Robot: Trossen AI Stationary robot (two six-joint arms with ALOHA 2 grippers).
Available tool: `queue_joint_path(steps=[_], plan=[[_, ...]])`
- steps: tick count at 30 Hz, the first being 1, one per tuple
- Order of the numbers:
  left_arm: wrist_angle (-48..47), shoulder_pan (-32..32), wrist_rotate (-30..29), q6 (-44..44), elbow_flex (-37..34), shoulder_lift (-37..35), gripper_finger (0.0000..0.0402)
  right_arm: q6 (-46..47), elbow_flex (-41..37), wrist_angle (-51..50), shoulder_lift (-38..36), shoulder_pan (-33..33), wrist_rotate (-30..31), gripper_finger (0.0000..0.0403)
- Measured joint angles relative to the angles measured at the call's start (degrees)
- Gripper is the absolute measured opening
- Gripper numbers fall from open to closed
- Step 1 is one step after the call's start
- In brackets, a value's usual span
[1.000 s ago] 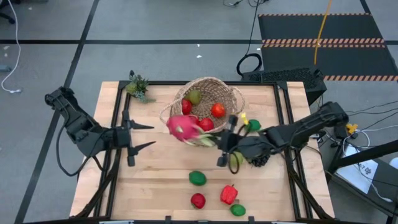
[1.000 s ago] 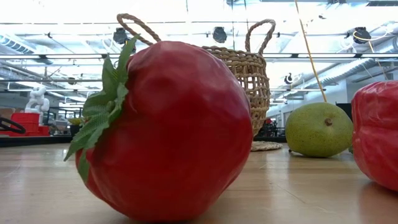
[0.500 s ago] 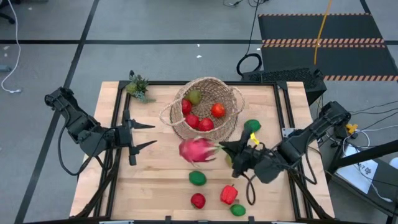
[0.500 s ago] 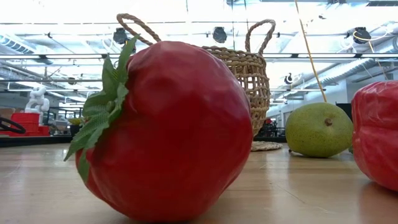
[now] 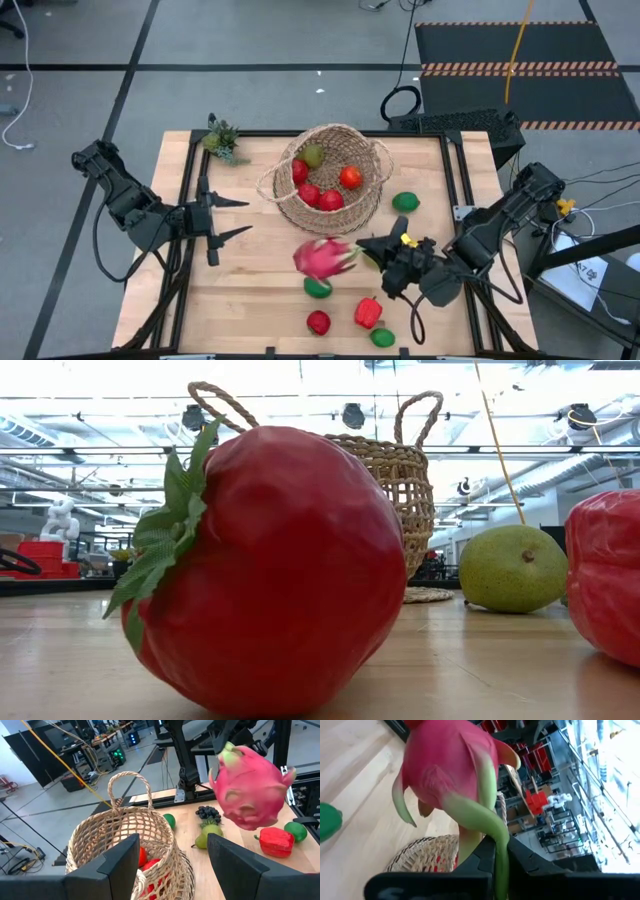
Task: Build produce basket
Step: Put the dragon fruit into the basket
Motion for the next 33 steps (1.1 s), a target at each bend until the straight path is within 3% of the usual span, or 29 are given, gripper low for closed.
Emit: queue_joint_path(steps=[7, 12, 22, 33], plan=[[0.0, 0.0, 0.0, 0.0, 0.0, 0.0, 0.0234, -5.4, -0.6, 0.0, 0.0, 1.4, 0.0, 0.0009], [0.0, 0.0, 0.0, 0.0, -0.1, 0.0, 0.0234, -16.9, -3.6, 0.3, 0.0, 2.0, -0.1, 0.0009], [0.0, 0.0, 0.0, 0.0, -0.1, 0.0, 0.0234, -34.8, -9.7, 17.9, 0.1, 2.0, -0.1, 0.0009], [0.0, 0.0, 0.0, 0.1, -0.1, 0.0, 0.0234, -38.6, -12.0, 23.2, 0.1, 1.9, -0.1, 0.0009]])
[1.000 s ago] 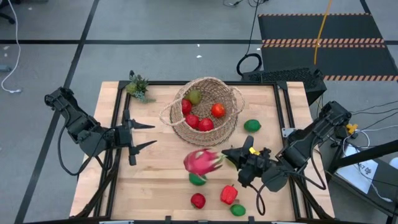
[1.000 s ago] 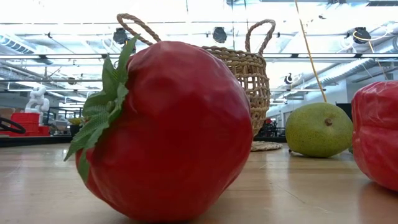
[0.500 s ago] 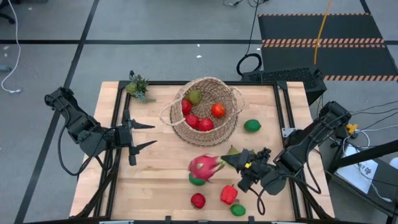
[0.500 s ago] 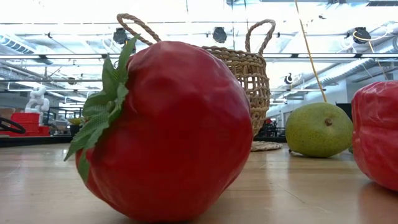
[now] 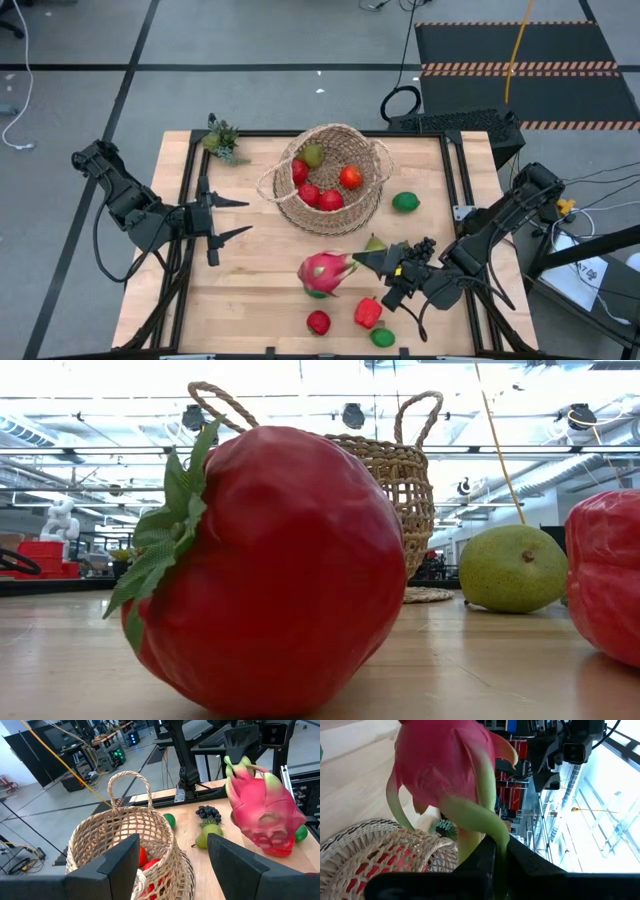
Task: Build produce basket
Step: Put the dragon fruit into the basket
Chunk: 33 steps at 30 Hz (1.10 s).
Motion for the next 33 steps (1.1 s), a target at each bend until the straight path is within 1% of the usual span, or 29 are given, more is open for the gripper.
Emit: queue_joint_path(steps=[16, 24, 27, 33], plan=[[0.0, 0.0, 0.0, 0.3, 0.0, 0.0, 0.0234, 0.6, -0.1, 0.0, 0.0, 0.0, 0.0, 0.0009], [0.0, 0.0, 0.0, 0.2, 0.0, 0.0, 0.0234, 6.1, -0.1, 0.5, 0.0, -0.2, 0.0, 0.0009], [0.0, 0.0, 0.0, 0.2, 0.0, 0.0, 0.0234, 8.8, -0.2, 3.1, 0.0, -0.2, 0.0, 0.0009], [0.0, 0.0, 0.0, 0.2, 0.0, 0.0, 0.0234, 18.0, -0.2, 15.2, 0.0, -0.8, 0.1, 0.0009]])
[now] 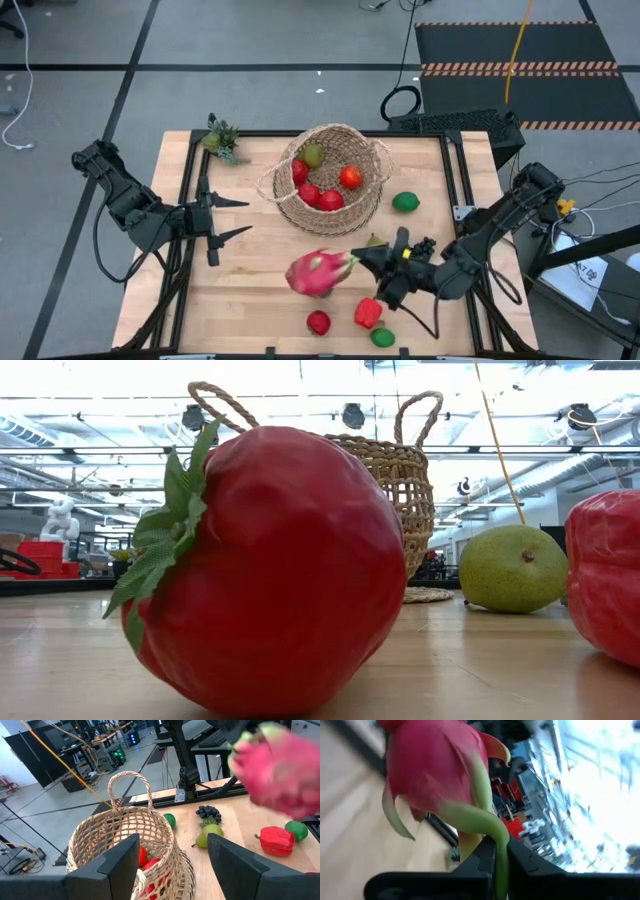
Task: Build produce basket
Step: Put the dragon fruit into the basket
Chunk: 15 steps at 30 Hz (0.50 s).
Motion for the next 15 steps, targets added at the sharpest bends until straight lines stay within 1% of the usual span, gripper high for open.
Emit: queue_joint_path(steps=[4, 9, 12, 13, 15], plan=[[0.4, 0.0, 0.0, 1.1, 0.0, 0.0, 0.0234, 7.4, 0.0, 7.2, 0.0, -1.3, 0.0, 0.0009], [1.4, 0.0, 0.0, 1.7, 0.0, 0.0, 0.0234, 18.6, 0.0, 12.6, 0.0, -4.6, 0.0, 0.0009], [2.1, 0.0, 0.0, 2.1, 0.0, 0.0, 0.0234, 22.0, 0.0, 15.8, 0.0, -6.8, 0.0, 0.0009], [2.1, 0.0, 0.0, 2.1, 0.0, 0.0, 0.0234, 22.2, 0.1, 17.0, 0.0, -7.4, 0.5, 0.0009], [2.1, 0.0, 0.0, 2.7, 0.0, 0.0, 0.0234, 23.4, 0.7, 19.5, 0.0, -8.6, 3.9, 0.0009]])
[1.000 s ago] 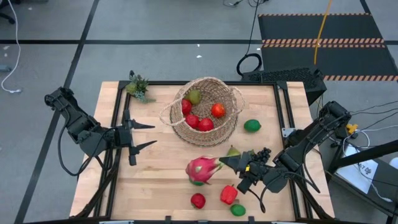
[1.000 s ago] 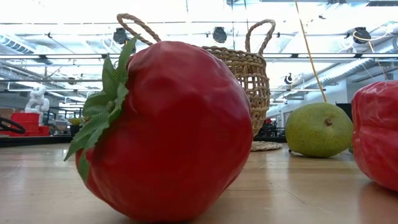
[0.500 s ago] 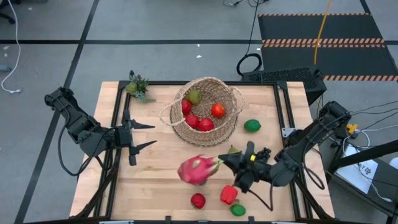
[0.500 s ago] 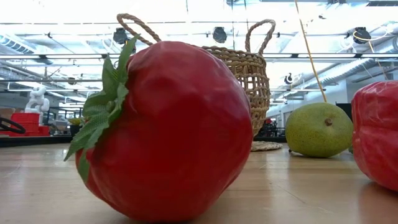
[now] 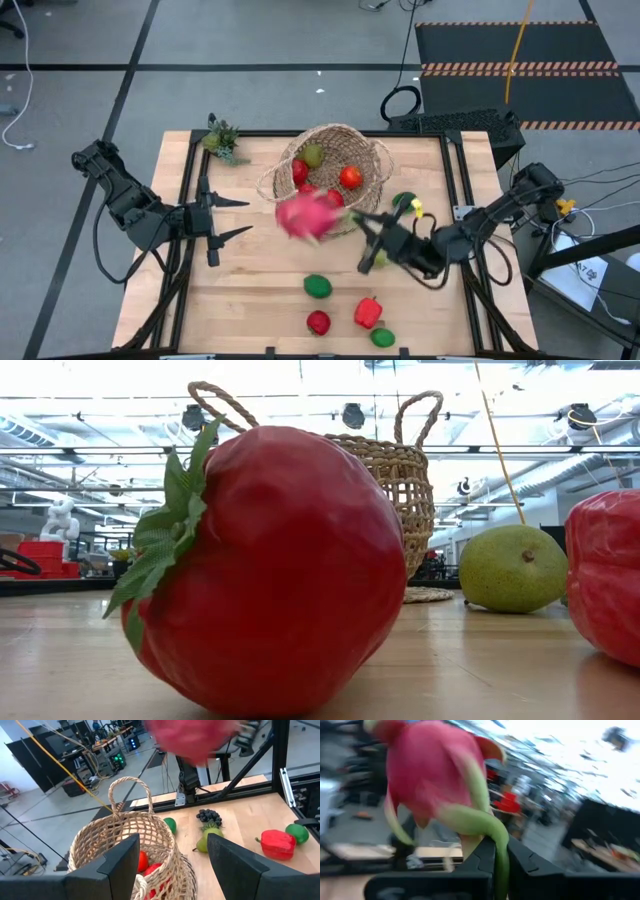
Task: Build produce basket
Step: Put the dragon fruit into the basket
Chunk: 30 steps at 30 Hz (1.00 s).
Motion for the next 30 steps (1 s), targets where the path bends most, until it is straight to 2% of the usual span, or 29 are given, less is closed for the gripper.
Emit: queue_joint_path(steps=[4, 8, 15, 17, 30], plan=[[0.1, 0.1, 0.0, 0.7, 0.0, 0.0, 0.0234, -0.4, 4.2, -1.3, -0.1, -2.8, 2.3, 0.0009], [1.4, 0.3, 0.0, 3.4, 0.0, 0.0, 0.0234, 2.7, 10.1, -12.8, 0.0, -5.9, 1.7, 0.0009], [3.3, 0.3, 0.0, 7.7, 0.0, 0.0, 0.0234, 19.7, 18.5, -36.6, 0.0, -13.1, -10.6, 0.0009], [2.9, 0.3, 0.0, 7.7, 0.0, -0.1, 0.0234, 21.7, 19.8, -41.4, 0.0, -14.9, -13.3, 0.0009], [3.2, 0.3, 0.0, 7.7, 0.0, -0.1, 0.0234, 21.4, 20.6, -61.7, 0.0, -23.6, -12.1, 0.0009]])
